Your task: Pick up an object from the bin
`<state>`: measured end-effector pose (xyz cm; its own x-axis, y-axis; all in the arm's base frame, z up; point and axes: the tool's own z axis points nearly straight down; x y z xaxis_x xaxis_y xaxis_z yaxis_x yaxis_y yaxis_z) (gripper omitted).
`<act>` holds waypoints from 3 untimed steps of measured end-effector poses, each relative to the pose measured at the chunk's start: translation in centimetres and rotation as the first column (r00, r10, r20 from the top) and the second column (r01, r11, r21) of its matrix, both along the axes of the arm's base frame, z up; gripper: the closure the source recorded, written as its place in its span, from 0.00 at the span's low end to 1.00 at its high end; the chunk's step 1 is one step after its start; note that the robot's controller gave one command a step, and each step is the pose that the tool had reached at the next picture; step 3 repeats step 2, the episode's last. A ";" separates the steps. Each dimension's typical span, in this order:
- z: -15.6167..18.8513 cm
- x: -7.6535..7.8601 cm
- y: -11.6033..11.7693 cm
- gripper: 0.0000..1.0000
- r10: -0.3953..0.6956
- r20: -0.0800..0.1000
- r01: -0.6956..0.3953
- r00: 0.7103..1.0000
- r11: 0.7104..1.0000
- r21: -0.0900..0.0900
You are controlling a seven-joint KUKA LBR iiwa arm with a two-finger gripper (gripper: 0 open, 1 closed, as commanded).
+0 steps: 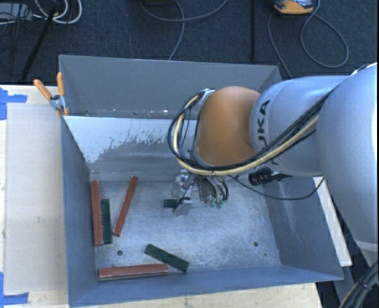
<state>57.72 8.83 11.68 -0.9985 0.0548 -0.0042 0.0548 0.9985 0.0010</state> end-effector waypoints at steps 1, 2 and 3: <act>0.5 0.0 0.0 1.00 0.001 -0.003 -0.001 1.000 1.000 -0.001; 5.3 0.2 0.0 1.00 0.003 0.000 -0.003 1.000 1.000 0.000; 5.3 0.2 0.0 1.00 0.003 0.000 -0.003 1.000 1.000 0.000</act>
Offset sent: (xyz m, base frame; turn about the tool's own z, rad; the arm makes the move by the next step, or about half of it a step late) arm 0.0000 0.0000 0.0057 0.0000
